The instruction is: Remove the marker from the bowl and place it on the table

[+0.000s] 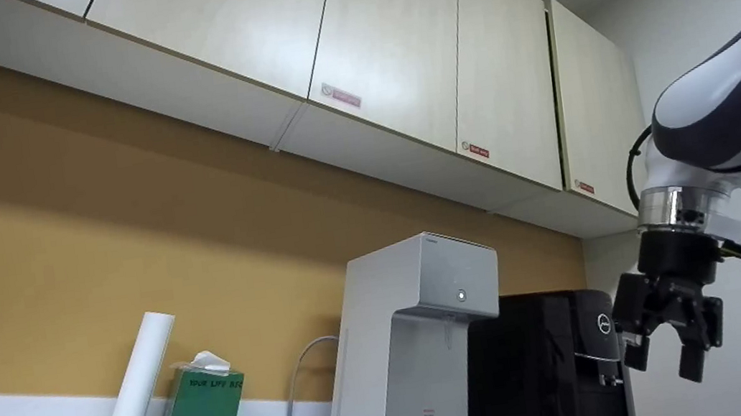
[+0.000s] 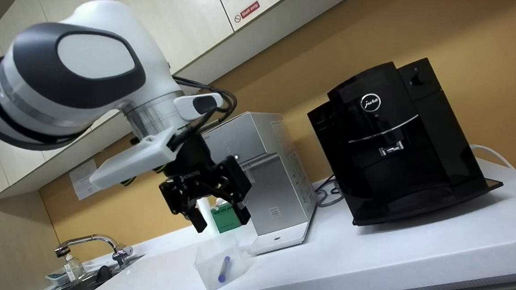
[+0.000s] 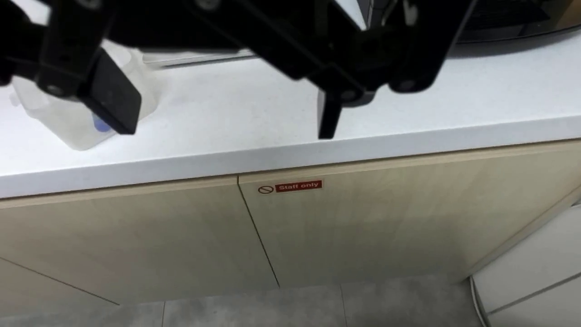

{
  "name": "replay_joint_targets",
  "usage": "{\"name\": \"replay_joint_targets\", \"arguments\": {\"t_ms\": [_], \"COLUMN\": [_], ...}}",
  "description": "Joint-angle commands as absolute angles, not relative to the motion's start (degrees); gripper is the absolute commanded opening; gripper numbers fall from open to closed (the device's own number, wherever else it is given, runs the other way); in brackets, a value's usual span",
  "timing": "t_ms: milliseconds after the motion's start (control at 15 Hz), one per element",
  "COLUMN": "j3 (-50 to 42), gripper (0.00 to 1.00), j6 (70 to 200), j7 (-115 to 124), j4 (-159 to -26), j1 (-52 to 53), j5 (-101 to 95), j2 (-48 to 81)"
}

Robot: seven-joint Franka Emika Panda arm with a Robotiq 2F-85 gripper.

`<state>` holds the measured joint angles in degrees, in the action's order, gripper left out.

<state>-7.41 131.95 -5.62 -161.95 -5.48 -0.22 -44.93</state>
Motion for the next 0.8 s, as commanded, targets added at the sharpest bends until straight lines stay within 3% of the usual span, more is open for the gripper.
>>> {"name": "replay_joint_targets", "arguments": {"t_ms": [0,733], "j3": [-2.42,8.35], "gripper": [1.0,1.0], "j6": [130.94,133.95], "j7": [-3.54,4.81], "j4": [-160.33,-151.49], "j1": [-3.3,1.96], "j5": [-1.03,-0.51], "j2": [-42.22,-24.94]}}
